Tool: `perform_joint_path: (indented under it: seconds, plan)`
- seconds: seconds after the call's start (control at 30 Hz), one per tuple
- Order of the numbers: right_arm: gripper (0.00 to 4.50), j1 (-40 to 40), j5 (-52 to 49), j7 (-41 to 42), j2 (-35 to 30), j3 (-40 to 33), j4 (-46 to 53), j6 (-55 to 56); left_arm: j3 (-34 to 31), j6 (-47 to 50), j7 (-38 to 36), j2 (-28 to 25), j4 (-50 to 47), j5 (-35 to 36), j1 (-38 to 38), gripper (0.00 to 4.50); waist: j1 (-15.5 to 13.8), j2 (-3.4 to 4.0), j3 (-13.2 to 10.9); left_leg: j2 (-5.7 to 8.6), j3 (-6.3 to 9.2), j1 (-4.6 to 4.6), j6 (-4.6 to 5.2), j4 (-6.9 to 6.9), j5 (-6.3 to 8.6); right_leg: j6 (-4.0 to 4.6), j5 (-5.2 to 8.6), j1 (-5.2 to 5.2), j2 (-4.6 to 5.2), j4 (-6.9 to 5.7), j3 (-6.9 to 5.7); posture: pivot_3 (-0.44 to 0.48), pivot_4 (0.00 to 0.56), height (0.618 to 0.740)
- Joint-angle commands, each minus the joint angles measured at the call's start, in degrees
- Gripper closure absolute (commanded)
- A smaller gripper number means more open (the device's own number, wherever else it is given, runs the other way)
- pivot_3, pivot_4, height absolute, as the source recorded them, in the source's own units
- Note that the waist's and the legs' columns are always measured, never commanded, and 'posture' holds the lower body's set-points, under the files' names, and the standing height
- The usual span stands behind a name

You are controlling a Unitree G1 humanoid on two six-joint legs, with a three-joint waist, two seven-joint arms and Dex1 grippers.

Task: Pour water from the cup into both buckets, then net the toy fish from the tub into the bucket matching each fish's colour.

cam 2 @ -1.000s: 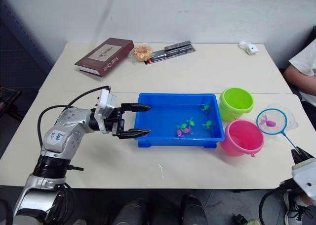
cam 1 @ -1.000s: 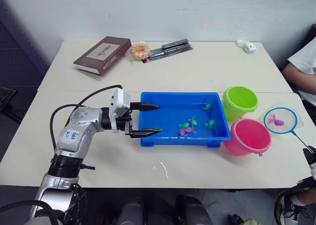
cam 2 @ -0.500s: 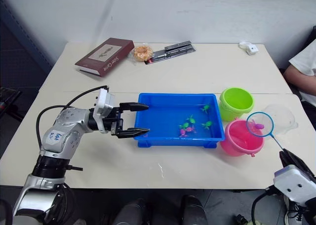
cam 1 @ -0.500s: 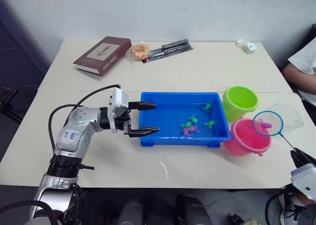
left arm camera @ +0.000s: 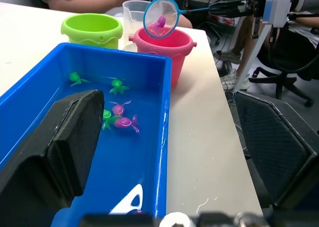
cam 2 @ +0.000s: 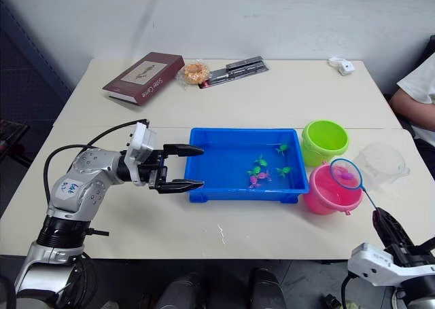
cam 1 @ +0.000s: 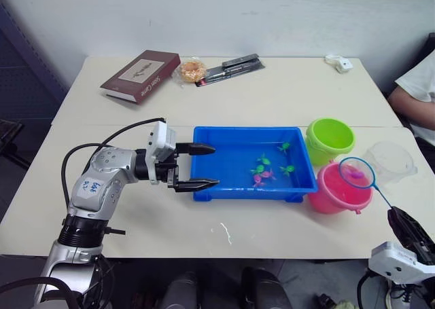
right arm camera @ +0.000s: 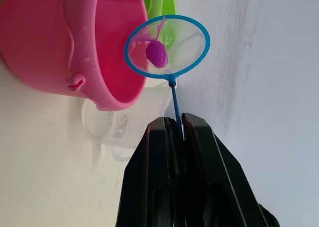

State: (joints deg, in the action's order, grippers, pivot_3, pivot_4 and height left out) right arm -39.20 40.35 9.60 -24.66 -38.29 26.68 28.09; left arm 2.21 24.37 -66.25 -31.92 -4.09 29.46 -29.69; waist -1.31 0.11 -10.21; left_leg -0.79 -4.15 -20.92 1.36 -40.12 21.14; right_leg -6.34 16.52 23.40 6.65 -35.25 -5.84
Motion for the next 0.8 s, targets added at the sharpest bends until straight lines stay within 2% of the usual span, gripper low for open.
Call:
perform_joint_path:
  seconds: [0.03,0.57,0.73,0.8]
  plan:
    - [4.5,-0.3,2.8,-3.6,-0.5,-0.5,0.4,0.4,-0.3,-0.8,-0.6,0.2,-2.6,1.2,-0.2,0.04,0.0,0.0,0.0,0.0,0.0,0.01,0.0,0.0,0.0,0.0,0.0,0.0,0.0,0.0,0.0,0.0,0.15,0.74]
    - [4.5,-1.7,2.3,-4.5,-2.7,-0.5,0.1,-1.0,0.3,-2.9,-0.2,2.0,-2.1,0.4,0.8,0.04,0.0,0.0,0.0,0.0,-0.01,0.03,0.0,0.0,0.0,0.02,0.01,0.0,0.0,-0.04,0.01,0.0,0.15,0.74]
    - [4.5,-2.9,1.9,-5.7,-2.2,-2.6,0.3,-1.9,0.9,-3.9,-0.7,2.5,-1.5,0.1,0.8,0.04,0.0,0.0,0.0,0.0,-0.02,0.04,0.0,0.0,0.0,0.03,0.02,0.0,0.0,-0.07,0.02,0.0,0.15,0.74]
    - [4.5,-1.1,1.0,-6.3,-1.0,-5.0,-0.3,-6.4,1.3,-4.7,-0.9,2.6,-1.0,-0.4,0.8,0.04,0.0,0.0,0.0,-0.01,-0.03,0.06,0.0,0.0,0.0,0.03,0.02,-0.01,0.0,-0.07,0.03,0.0,0.15,0.74]
